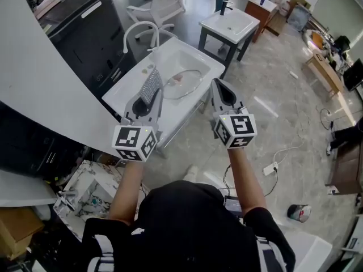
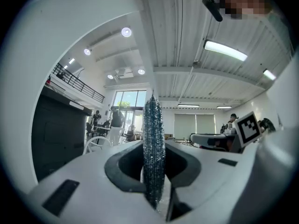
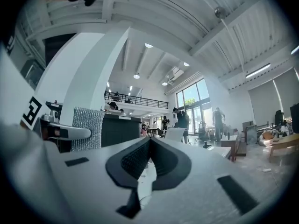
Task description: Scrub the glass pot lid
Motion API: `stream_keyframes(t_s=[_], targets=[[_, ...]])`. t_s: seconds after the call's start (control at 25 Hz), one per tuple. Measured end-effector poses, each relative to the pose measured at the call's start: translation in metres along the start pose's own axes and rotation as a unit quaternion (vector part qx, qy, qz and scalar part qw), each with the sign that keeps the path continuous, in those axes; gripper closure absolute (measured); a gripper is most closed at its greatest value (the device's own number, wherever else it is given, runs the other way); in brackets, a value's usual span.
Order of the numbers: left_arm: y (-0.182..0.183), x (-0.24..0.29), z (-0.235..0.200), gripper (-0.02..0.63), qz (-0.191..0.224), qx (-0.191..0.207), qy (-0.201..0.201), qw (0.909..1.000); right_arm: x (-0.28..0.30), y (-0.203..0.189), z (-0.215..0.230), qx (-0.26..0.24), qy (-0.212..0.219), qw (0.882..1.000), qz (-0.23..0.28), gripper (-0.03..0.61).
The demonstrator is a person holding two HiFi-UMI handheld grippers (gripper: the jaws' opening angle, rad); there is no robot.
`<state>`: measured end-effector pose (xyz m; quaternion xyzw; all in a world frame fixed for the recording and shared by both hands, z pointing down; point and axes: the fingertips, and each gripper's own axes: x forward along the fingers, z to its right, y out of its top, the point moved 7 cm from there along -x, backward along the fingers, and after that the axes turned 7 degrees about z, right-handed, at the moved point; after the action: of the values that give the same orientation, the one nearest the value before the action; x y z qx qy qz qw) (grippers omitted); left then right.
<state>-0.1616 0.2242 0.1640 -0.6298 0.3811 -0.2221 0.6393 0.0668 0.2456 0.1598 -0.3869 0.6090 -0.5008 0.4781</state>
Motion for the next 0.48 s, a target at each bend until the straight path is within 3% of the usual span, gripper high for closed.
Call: stream_keyframes(t_s=[0.48], targets=[[-0.018,0.039,-0.001,0.54,-0.007,-0.011,0.017,0.9998,0.026,-0.017,0.031,0.004,0.024,1.0,-0.009,0.592]])
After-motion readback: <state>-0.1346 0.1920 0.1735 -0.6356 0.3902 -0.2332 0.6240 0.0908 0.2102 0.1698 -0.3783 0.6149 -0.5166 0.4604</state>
